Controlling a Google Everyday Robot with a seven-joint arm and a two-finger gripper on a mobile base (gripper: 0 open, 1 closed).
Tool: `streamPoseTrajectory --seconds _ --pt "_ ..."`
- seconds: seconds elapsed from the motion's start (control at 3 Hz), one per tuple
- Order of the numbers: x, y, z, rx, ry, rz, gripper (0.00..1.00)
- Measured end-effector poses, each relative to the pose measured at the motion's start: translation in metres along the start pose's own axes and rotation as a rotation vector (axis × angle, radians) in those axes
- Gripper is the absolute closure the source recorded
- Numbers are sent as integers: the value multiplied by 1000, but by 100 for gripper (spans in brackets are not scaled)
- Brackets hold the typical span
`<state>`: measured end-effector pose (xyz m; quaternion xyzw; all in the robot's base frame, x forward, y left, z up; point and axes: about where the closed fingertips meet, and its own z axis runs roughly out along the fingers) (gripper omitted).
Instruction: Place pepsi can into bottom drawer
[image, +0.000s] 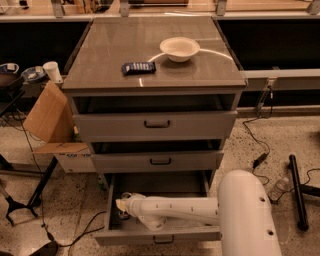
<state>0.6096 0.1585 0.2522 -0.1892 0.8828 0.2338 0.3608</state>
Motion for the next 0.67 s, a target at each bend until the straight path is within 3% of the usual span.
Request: streamPoseTrajectory --seconds 0.33,0.67 --pt "0 0 0 1 1 2 0" --pt "0 0 0 1 1 2 0"
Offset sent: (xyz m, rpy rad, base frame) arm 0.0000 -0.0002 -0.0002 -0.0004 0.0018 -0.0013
